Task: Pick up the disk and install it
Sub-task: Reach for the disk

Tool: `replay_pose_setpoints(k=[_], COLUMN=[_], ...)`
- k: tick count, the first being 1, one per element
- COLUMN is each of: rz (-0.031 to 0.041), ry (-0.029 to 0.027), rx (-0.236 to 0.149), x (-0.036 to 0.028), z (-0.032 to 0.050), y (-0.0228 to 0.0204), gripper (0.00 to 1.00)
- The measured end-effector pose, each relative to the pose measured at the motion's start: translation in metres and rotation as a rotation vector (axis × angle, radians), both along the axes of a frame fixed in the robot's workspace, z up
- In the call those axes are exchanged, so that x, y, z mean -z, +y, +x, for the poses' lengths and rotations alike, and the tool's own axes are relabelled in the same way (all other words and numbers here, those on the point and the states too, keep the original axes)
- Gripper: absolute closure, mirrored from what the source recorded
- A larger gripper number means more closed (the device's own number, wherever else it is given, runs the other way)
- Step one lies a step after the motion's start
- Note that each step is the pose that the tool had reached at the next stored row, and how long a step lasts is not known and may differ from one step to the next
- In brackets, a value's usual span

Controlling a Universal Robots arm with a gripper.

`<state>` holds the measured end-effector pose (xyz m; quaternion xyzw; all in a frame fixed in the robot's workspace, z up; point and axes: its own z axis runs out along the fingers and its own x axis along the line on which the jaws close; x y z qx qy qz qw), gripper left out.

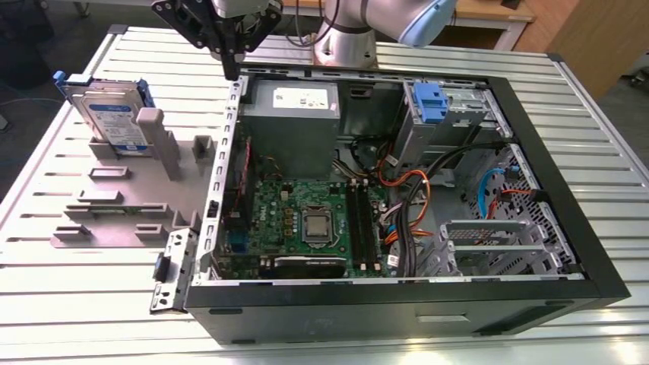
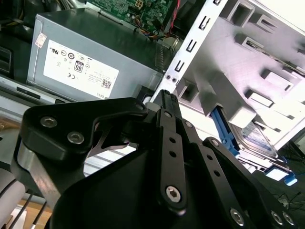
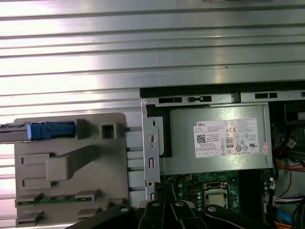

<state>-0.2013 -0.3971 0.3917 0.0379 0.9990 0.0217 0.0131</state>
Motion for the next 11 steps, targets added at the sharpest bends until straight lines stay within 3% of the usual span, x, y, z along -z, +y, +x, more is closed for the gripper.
replay_pose_setpoints(k=[11], rz=[0.0000], ry=[0.0000], rx=[0.000], x=[0.0001], z=[-0.0034], y=[0.0000], gripper=[0.89])
